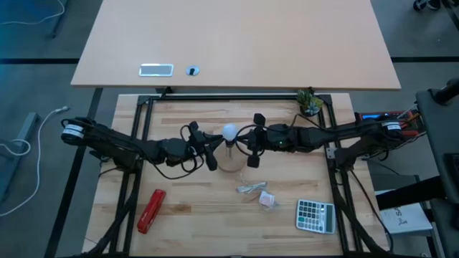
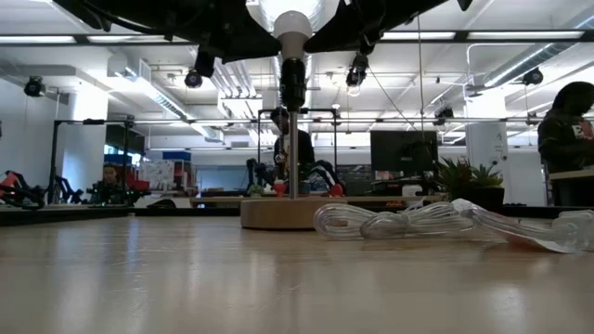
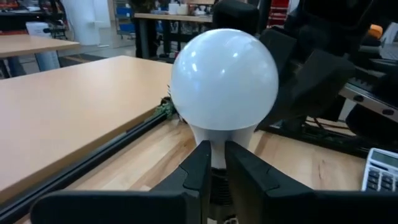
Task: Screw lightbulb
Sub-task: Insert the lightbulb into the lamp
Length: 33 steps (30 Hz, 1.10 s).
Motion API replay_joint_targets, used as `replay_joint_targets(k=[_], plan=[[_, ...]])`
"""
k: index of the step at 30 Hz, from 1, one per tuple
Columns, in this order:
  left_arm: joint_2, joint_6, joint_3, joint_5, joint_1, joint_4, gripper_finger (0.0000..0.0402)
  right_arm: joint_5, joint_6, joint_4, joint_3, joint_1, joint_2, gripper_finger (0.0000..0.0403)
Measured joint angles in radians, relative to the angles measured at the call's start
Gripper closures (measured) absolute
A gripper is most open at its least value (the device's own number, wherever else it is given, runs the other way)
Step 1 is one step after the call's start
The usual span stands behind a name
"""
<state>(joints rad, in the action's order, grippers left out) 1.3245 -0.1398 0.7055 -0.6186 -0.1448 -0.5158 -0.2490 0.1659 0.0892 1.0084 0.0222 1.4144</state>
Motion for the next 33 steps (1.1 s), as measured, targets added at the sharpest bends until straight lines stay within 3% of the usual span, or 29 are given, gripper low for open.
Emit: replay_joint_targets(k=[11, 16, 33], plan=[[-0.021, -0.004, 0.0, 0.0, -0.014, 0.023, 0.0361, 0.012, -0.031, -0.046, 0.0, 0.006, -0.01, 0.0403], [-0.041, -0.005, 0.0, 0.002, -0.046, 0.03, 0.0361, -0.043, -0.042, -0.093, 0.0, 0.006, -0.026, 0.0403], [-0.023, -0.023, -0.001, 0.007, -0.022, 0.029, 0.0361, -0.059, -0.009, -0.02, 0.0, 0.004, -0.03, 0.0403]])
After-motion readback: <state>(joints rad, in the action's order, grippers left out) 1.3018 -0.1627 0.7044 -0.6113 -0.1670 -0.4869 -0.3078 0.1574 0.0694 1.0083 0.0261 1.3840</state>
